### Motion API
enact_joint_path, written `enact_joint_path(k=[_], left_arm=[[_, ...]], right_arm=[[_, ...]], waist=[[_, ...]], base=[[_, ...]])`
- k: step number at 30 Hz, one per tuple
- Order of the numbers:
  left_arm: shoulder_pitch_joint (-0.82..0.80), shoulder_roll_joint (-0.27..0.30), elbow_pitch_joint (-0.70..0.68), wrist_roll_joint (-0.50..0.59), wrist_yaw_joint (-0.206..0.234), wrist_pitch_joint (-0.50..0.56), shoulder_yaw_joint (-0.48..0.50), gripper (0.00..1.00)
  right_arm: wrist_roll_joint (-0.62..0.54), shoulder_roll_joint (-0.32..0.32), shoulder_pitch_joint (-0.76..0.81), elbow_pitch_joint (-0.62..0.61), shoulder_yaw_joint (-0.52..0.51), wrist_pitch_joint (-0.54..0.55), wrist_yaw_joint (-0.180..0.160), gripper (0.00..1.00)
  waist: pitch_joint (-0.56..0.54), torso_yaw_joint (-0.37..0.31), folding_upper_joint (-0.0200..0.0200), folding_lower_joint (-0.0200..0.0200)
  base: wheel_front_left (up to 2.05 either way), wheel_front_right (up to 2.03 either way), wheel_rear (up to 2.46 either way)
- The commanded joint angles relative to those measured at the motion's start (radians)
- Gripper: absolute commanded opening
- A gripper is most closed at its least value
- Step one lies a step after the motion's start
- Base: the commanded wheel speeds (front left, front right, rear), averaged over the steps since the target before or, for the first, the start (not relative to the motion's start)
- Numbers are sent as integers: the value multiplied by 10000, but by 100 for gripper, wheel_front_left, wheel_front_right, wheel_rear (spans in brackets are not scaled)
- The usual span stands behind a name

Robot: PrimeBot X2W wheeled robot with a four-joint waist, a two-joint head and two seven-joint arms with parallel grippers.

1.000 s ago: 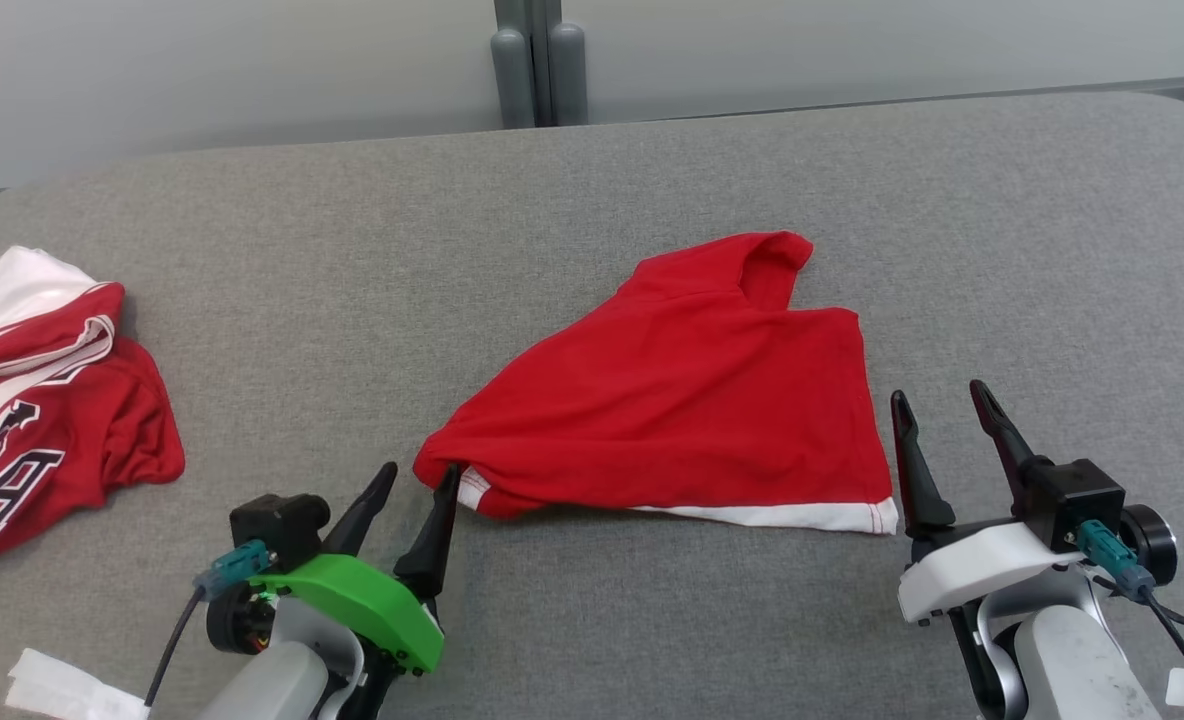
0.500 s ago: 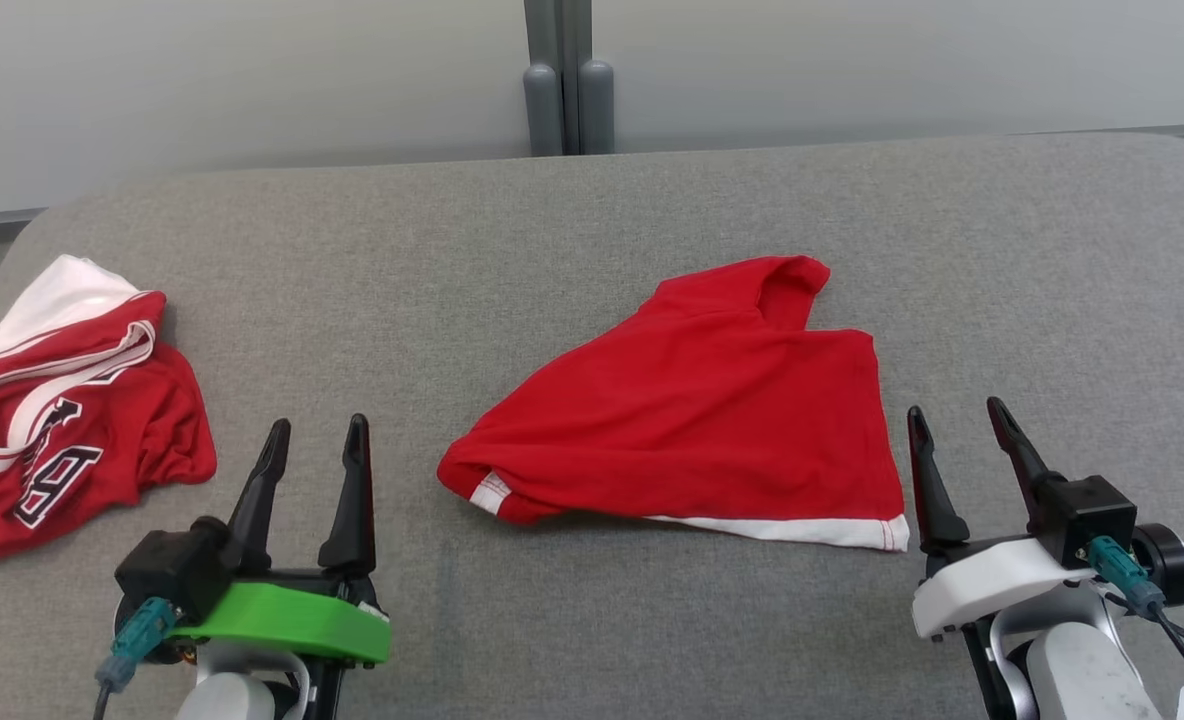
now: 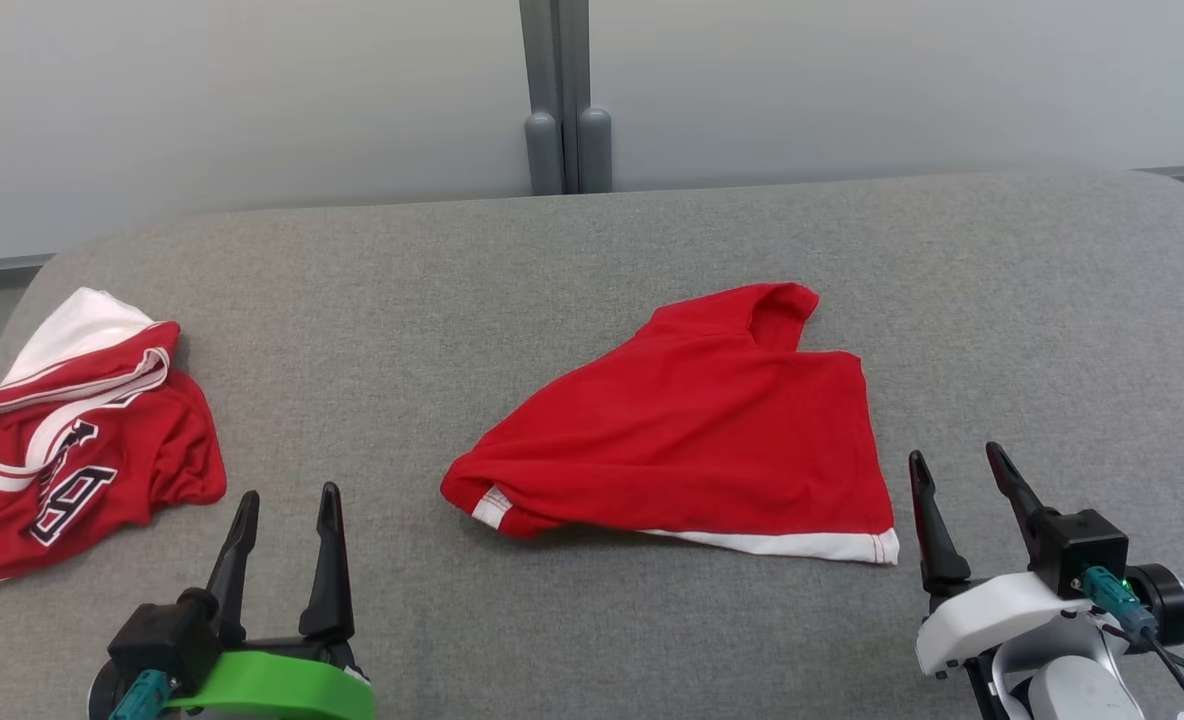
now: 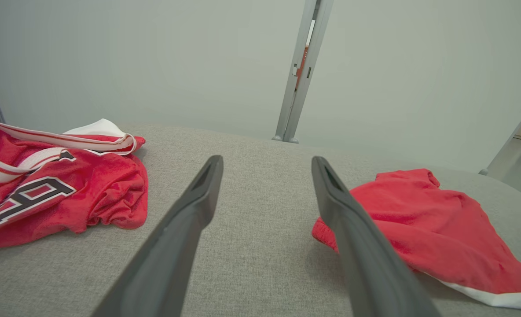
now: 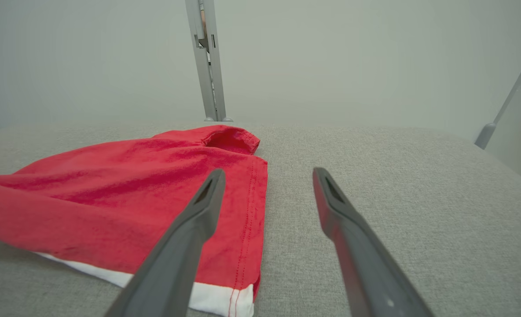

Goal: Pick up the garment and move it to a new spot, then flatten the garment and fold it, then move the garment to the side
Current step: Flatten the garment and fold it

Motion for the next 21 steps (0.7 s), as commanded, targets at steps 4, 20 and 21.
enact_joint_path(k=[4, 20, 21], left_arm=[[206, -13, 104, -19, -43, -5, -191, 100], [-117, 136, 200, -111, -47, -4, -616, 100], [-136, 141, 217, -121, -47, -4, -640, 100]], right_arm=[[86, -48, 130, -4, 2, -31, -14, 100], [131, -10, 16, -273, -18, -33, -14, 100], [122, -11, 4, -287, -28, -33, -16, 100]], waist=[[-141, -26, 0, 0], [-17, -235, 0, 0], [5, -238, 0, 0]], base=[[0, 0, 0], [0, 0, 0], [0, 0, 0]])
